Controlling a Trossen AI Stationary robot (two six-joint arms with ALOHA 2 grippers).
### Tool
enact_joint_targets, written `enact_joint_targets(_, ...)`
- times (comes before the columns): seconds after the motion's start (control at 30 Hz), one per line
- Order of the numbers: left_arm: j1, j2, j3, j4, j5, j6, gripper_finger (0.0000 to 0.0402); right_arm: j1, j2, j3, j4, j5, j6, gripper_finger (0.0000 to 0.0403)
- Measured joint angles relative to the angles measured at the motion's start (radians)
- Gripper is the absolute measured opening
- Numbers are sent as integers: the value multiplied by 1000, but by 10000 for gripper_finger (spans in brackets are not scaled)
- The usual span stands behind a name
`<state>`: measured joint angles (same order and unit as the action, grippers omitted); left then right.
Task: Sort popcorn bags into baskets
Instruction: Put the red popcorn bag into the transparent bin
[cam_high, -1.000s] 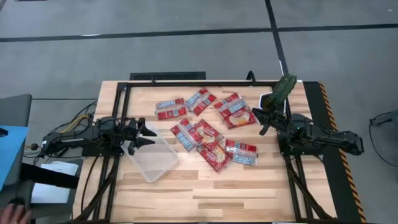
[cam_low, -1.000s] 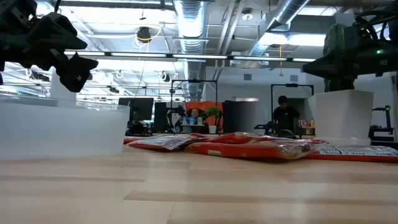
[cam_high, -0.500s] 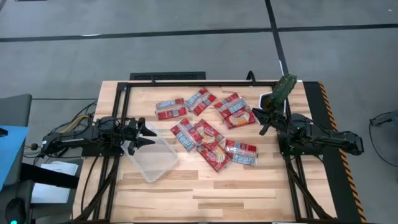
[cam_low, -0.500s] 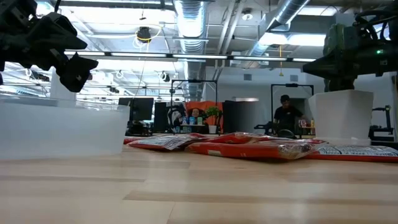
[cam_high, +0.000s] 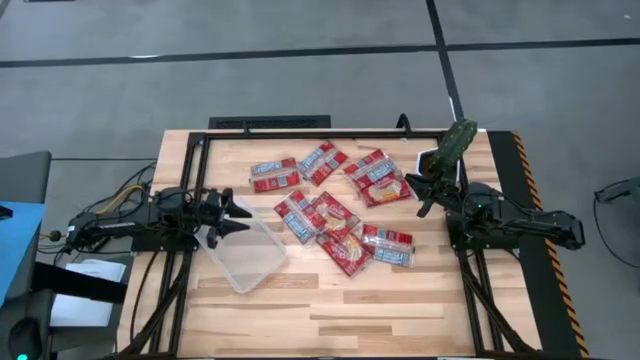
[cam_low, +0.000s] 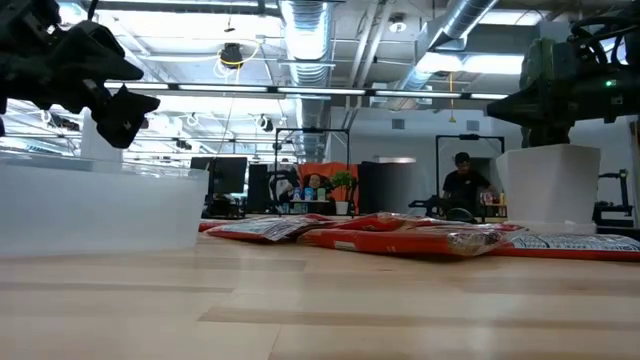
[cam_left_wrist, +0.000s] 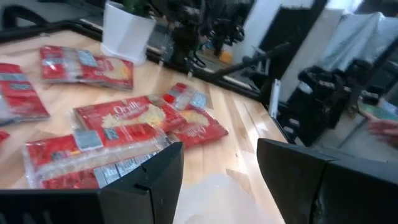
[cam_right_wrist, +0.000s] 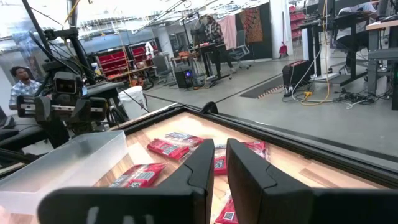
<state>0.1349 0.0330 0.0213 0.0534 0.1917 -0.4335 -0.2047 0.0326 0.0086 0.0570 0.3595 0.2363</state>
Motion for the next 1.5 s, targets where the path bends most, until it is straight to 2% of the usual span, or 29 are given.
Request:
enact_joint_targets(0.13,0,-1,0,97,-219,-170,194,0,0,0,0,0,0,70)
enact_joint_targets(0.27,0,0,0,120,-432,-323,194,0,0,0,0,0,0,70)
enact_joint_targets(0.33,0,0,0,116,-509,-345,194,0,0,0,3,0,0,70)
enact_joint_targets(0.43,0,0,0,114,-572,-331,194,-1,0,0,6,0,1,70)
enact_joint_targets(0.5,0,0,0,118,-589,-303,194,3,0,0,18,1,50,70)
enact_joint_targets(0.57,0,0,0,121,-605,-266,194,12,0,0,32,3,176,70)
enact_joint_targets(0.67,0,0,0,123,-622,-302,194,20,-2,0,64,31,323,70)
enact_joint_targets(0.93,0,0,0,122,-617,-411,194,21,0,0,144,36,450,70)
enact_joint_targets(1.1,0,20,44,135,-503,-480,194,21,0,0,204,36,568,70)
enact_joint_targets(1.27,2,187,233,-34,-494,-429,194,22,0,0,225,31,622,70)
enact_joint_targets(1.4,22,426,444,-216,-463,-336,200,21,0,0,215,31,619,70)
enact_joint_targets(1.5,46,634,626,-391,-464,-283,219,21,0,0,203,31,599,70)
